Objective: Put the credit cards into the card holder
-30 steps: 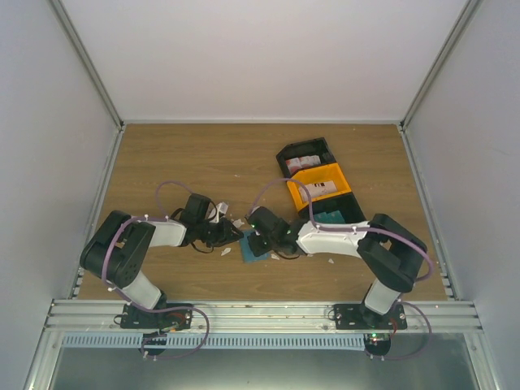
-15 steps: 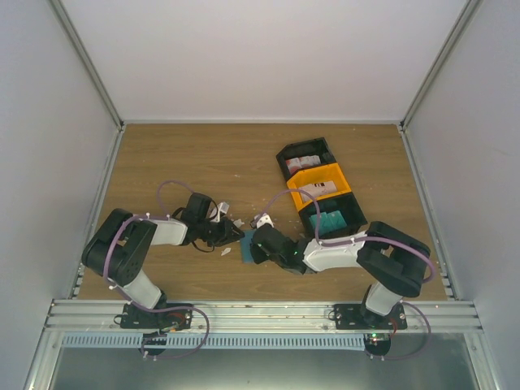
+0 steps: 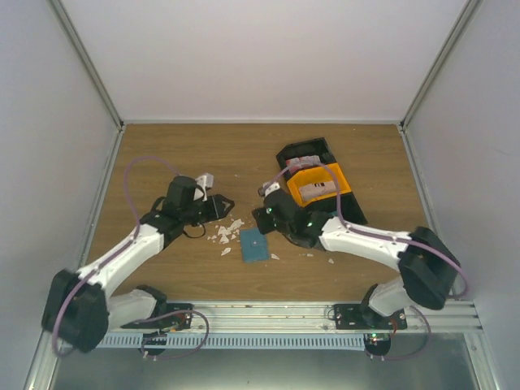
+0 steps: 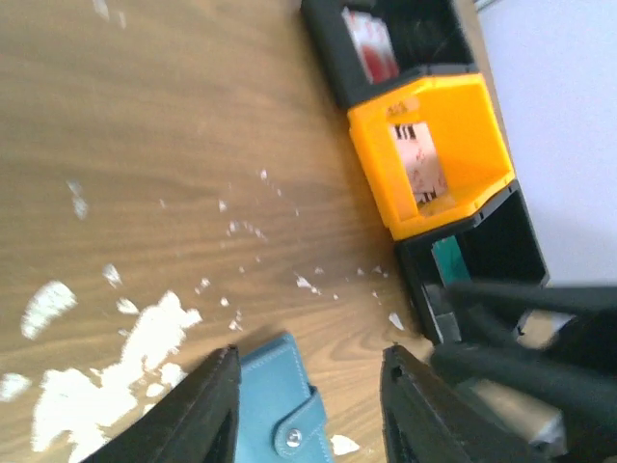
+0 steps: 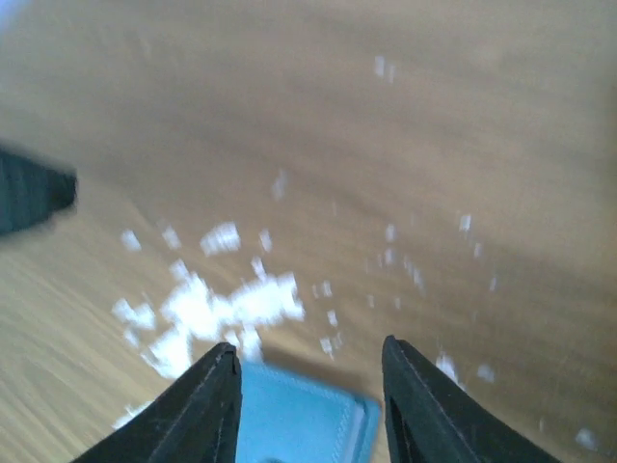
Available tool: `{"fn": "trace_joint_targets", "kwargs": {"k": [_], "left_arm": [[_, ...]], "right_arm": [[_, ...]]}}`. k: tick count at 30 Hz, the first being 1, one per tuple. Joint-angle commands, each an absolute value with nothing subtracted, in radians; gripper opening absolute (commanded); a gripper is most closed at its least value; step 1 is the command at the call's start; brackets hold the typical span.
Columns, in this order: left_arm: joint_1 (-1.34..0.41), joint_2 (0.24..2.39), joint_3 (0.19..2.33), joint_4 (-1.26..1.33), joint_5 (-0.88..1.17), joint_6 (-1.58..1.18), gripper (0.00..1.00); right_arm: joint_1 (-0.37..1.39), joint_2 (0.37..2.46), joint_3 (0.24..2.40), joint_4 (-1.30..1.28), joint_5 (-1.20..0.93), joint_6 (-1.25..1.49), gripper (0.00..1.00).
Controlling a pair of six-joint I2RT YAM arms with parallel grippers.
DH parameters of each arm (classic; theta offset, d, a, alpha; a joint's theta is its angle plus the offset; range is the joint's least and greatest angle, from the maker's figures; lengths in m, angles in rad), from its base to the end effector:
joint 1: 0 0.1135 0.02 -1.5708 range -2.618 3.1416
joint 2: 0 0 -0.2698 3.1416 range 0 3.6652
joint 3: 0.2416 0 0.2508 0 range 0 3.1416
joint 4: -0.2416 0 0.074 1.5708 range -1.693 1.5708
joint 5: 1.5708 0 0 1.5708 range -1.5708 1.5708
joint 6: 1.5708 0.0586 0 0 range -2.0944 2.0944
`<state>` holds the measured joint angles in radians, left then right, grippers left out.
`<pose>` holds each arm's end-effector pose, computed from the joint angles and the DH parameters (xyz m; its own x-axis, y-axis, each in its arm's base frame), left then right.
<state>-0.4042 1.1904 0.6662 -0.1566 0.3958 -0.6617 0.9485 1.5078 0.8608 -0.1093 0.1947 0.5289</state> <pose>0.2303 -0.1231 0.2135 -0.8488 -0.2536 -0.4640 0.1480 0.7284 -0.6689 0.2011 0.2608 0.1936 -0.7062 -0.1351 -0.6950 -0.4156 0.8738 0.2524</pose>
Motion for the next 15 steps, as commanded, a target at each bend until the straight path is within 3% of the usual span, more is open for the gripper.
{"fn": "trace_joint_targets", "kwargs": {"k": [1, 2, 4, 7, 11, 13, 15], "left_arm": [[-0.402, 1.017, 0.706, -0.285, 0.206, -0.597, 0.49], [-0.401, 0.972, 0.715, -0.304, 0.183, -0.577, 0.57], [-0.402, 0.883, 0.740, -0.352, 0.132, -0.532, 0.82], [-0.402, 0.757, 0.787, -0.430, 0.061, -0.470, 0.98], [-0.401, 0.671, 0.890, -0.538, -0.024, -0.443, 0.99], [-0.401, 0.640, 0.942, -0.574, -0.063, -0.426, 0.99], [-0.401, 0.595, 0.970, -0.573, -0.086, -0.385, 0.99]], "right_arm": [[0.894, 1.377, 0.948, -0.224, 0.232, 0.503, 0.45], [0.883, 1.337, 0.945, -0.247, 0.261, 0.497, 0.50], [0.861, 1.240, 0.925, -0.291, 0.354, 0.477, 0.60], [0.821, 1.079, 0.903, -0.351, 0.453, 0.442, 0.70], [0.808, 0.921, 0.918, -0.457, 0.577, 0.425, 0.84], [0.807, 0.854, 0.923, -0.499, 0.627, 0.423, 0.98], [0.808, 0.789, 0.930, -0.547, 0.663, 0.420, 0.99]]}}
